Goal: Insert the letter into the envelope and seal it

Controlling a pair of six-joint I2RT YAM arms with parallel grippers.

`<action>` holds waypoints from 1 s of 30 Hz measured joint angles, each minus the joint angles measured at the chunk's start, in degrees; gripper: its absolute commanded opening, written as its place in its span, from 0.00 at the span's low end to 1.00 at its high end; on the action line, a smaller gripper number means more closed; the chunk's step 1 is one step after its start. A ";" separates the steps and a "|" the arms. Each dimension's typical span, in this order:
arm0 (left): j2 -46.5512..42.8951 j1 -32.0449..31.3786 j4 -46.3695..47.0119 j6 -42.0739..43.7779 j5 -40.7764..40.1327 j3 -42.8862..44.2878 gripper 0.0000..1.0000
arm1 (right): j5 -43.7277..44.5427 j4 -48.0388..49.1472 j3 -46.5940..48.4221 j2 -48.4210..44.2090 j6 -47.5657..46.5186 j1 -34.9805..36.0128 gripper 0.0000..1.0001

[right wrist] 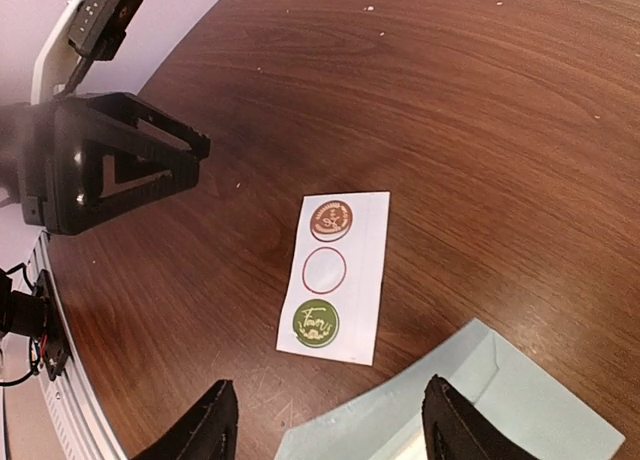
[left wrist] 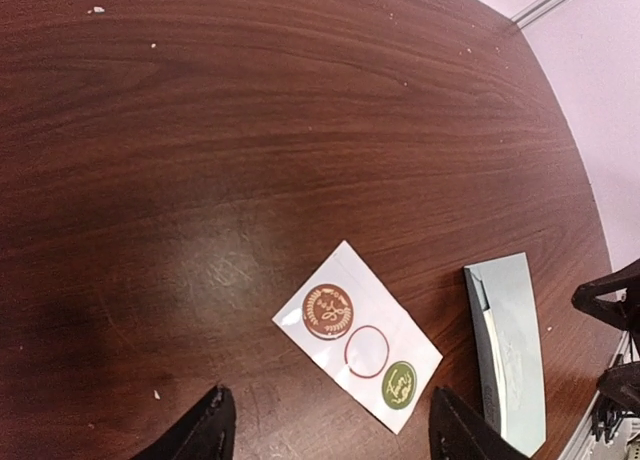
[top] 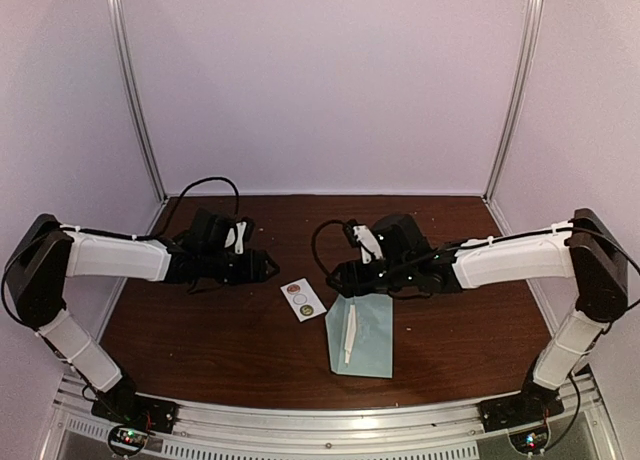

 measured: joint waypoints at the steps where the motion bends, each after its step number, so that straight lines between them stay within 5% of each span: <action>1: 0.20 0.02 0.61 -0.17 0.09 -0.55 0.67 | -0.68 0.07 2.19 2.62 -0.11 0.33 0.61; 15: 0.39 0.48 3.34 0.87 -2.62 -0.98 0.69 | -5.29 -0.44 18.38 23.80 -2.60 2.91 0.61; 30: -1.46 0.48 4.04 1.01 -4.63 -4.81 0.72 | -7.58 -0.81 22.43 29.16 -9.46 3.21 0.61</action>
